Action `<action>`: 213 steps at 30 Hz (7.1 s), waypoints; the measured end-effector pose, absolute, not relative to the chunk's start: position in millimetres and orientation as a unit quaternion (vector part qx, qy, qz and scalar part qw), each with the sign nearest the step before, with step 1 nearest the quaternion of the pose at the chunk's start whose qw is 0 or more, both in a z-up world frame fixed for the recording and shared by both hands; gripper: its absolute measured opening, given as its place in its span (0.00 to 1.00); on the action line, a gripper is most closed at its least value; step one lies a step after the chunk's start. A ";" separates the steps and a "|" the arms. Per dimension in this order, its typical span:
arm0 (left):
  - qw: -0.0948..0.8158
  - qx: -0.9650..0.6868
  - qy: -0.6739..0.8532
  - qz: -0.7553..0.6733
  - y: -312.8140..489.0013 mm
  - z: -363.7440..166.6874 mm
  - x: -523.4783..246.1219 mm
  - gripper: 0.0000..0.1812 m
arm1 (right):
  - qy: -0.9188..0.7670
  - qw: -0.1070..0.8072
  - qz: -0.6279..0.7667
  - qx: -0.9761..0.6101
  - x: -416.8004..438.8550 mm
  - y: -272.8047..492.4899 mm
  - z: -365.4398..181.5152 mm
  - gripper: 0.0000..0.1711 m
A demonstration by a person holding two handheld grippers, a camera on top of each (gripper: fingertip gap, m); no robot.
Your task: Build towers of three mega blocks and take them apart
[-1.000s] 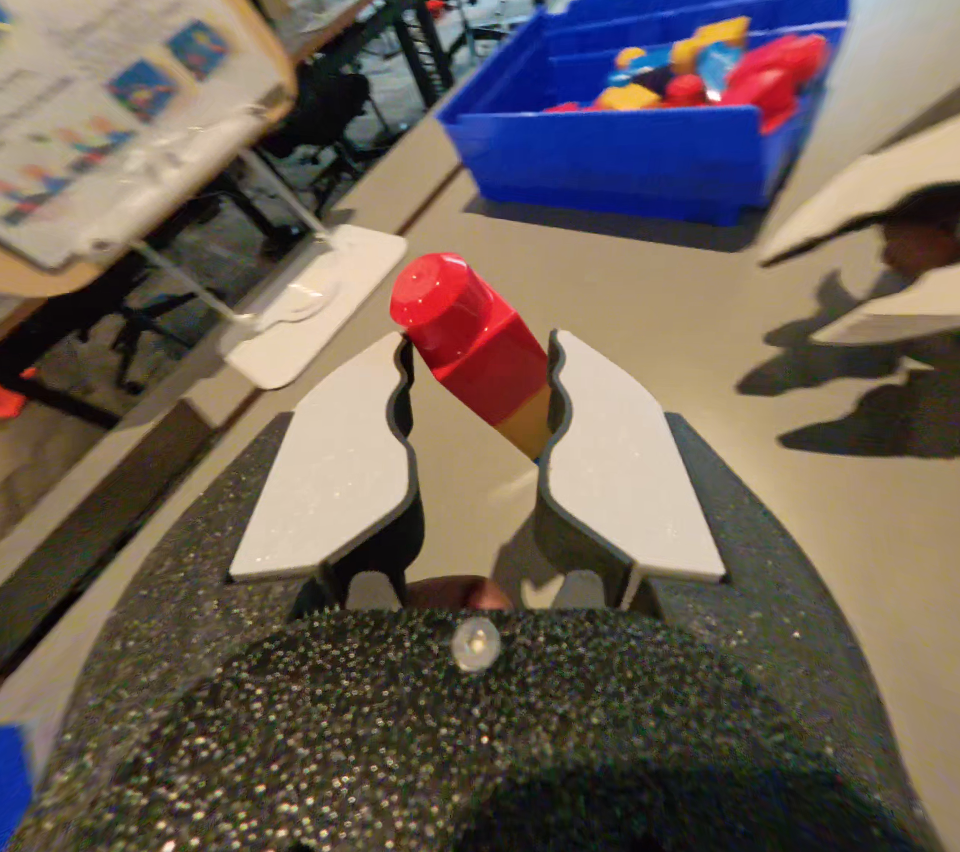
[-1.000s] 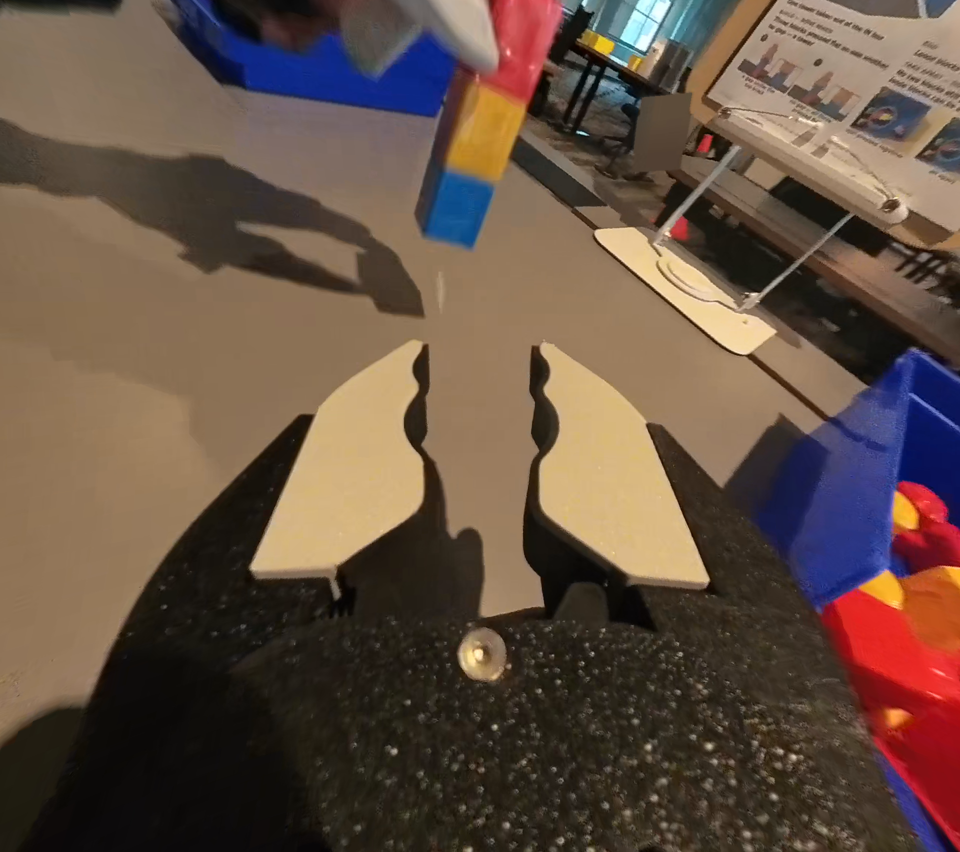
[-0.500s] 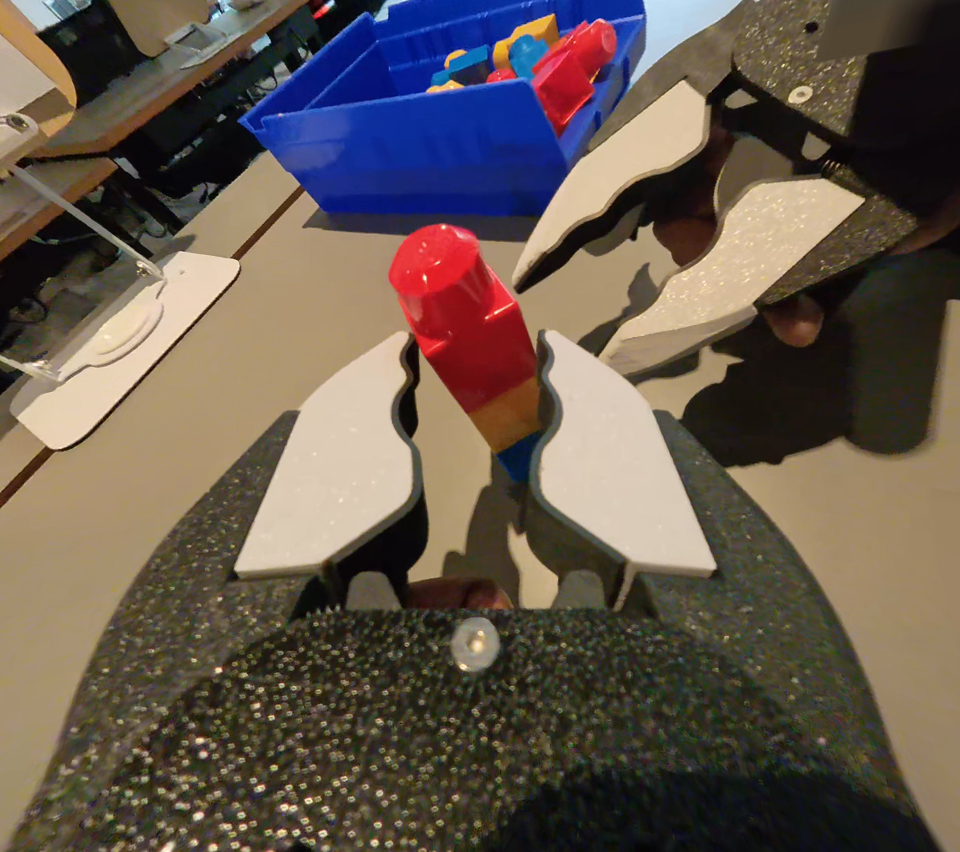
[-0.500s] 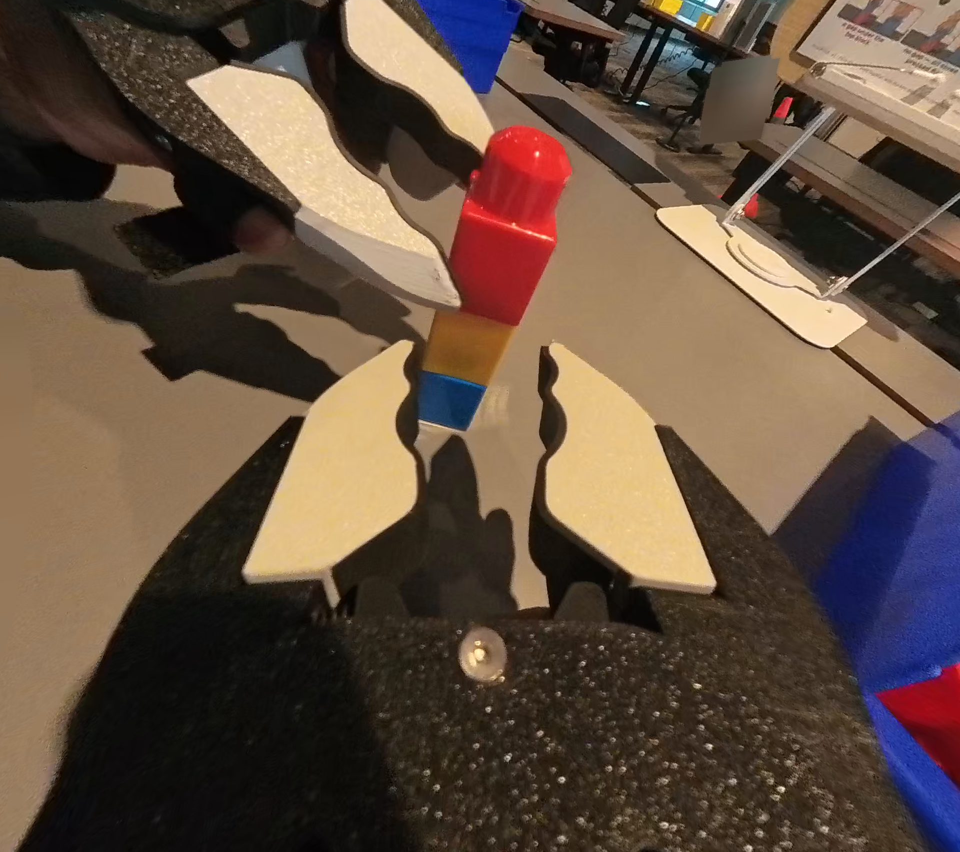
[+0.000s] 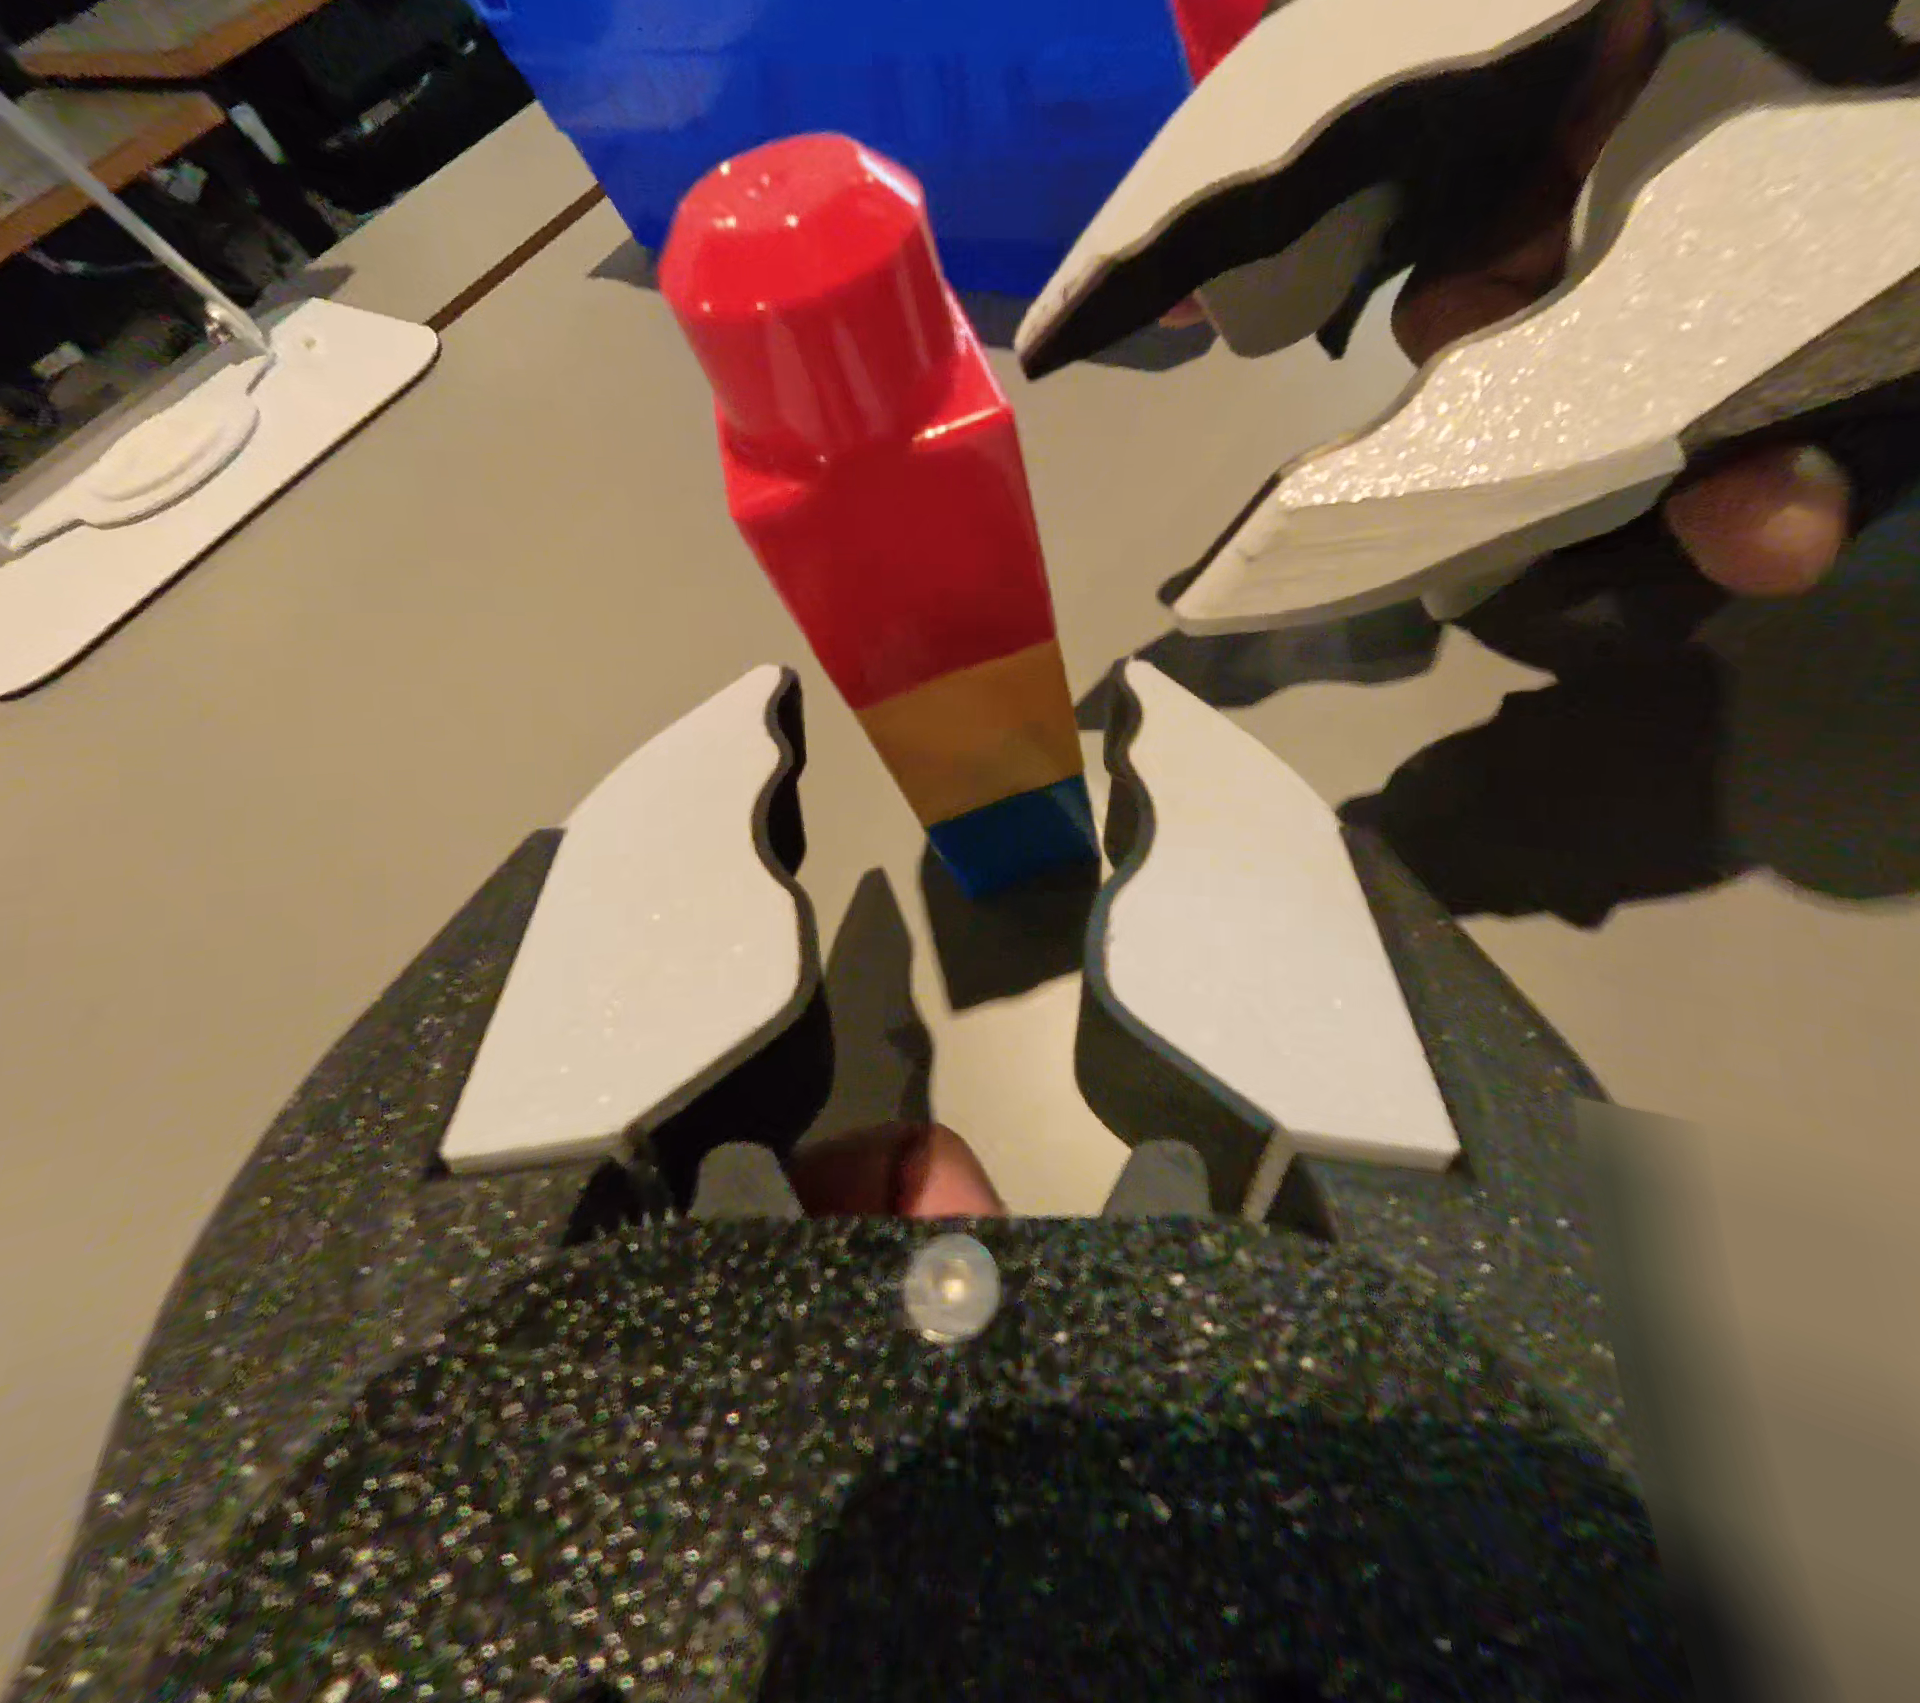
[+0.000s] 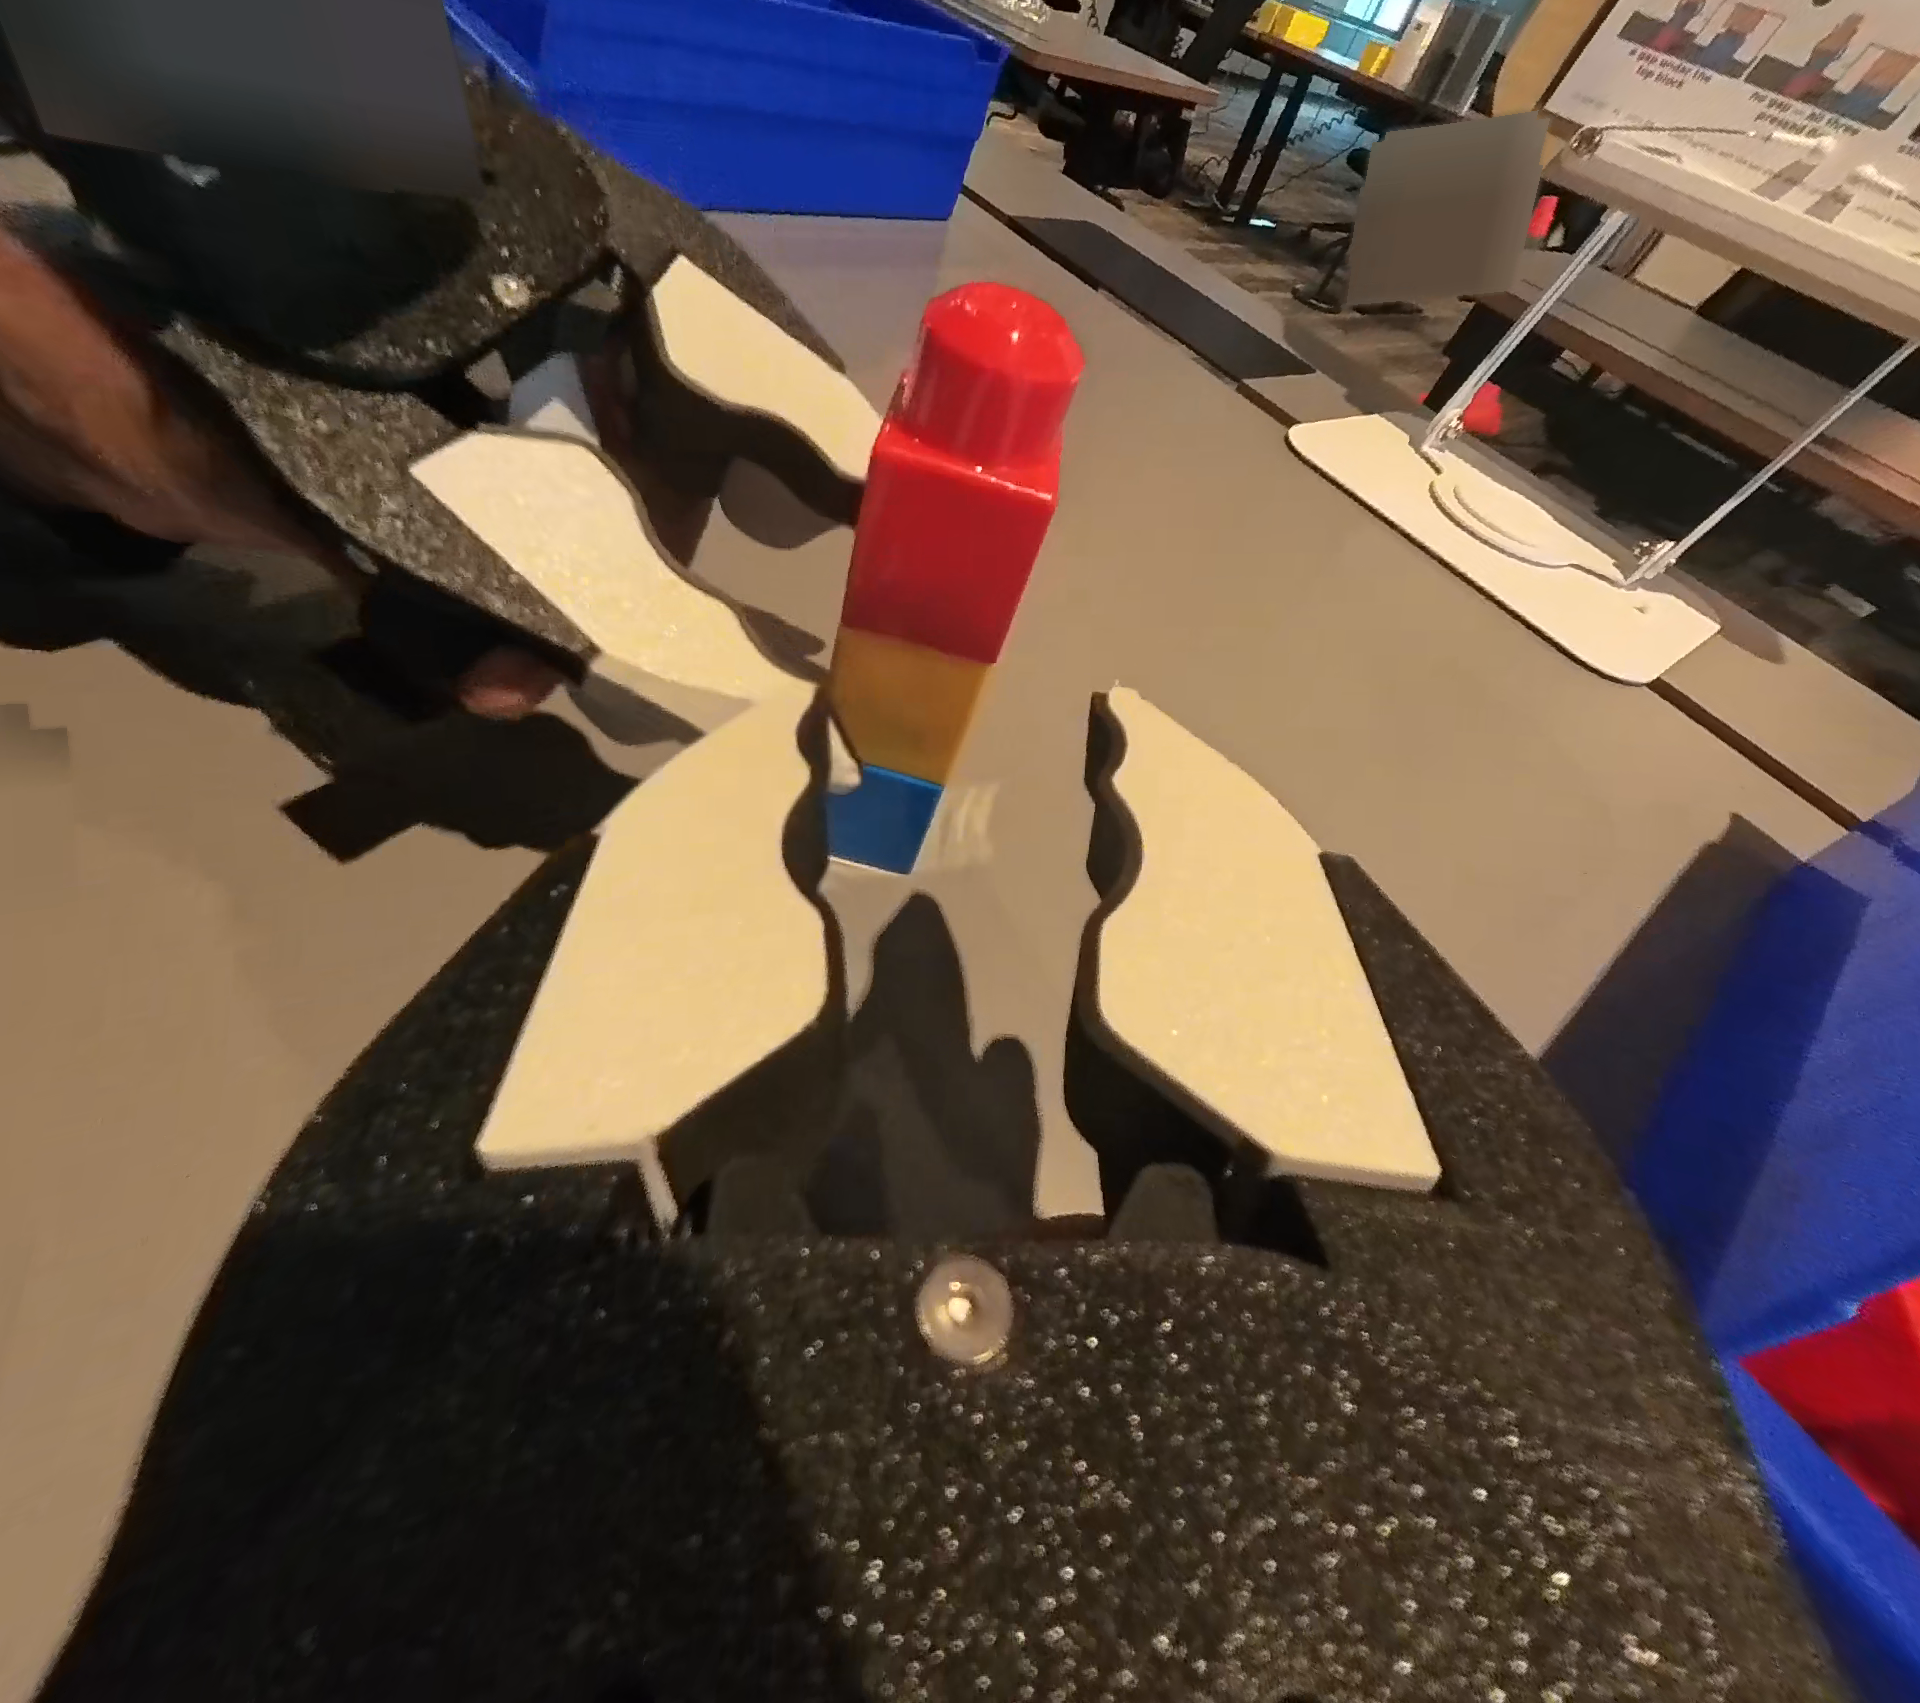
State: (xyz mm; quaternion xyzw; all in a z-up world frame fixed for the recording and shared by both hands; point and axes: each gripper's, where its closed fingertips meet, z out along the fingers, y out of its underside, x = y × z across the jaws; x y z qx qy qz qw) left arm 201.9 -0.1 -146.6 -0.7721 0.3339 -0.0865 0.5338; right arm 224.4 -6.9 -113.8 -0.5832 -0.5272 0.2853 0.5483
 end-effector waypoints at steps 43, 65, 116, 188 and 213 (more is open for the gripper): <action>0.505 -0.766 0.384 -0.105 -5.6 -156.1 225.8 0.21 | -0.347 0.427 0.546 -0.632 208.7 -4.0 -88.4 0.22; 0.504 -0.758 0.399 -0.111 -9.8 -155.6 229.3 0.20 | -0.283 0.407 0.656 -0.569 227.9 -3.5 -58.1 0.21; 0.515 -0.754 0.408 -0.018 -6.8 -161.2 220.4 0.20 | -0.467 0.584 0.317 -0.583 229.2 -18.2 -92.4 0.26; 0.529 -0.728 0.432 -0.061 -18.0 -154.0 228.3 0.20 | -0.342 0.315 0.603 -0.648 225.5 -18.1 -105.3 0.23; 0.494 -0.771 0.402 0.021 -4.9 -170.5 199.8 0.20 | -0.279 0.658 0.290 -0.637 343.9 91.2 -30.5 0.22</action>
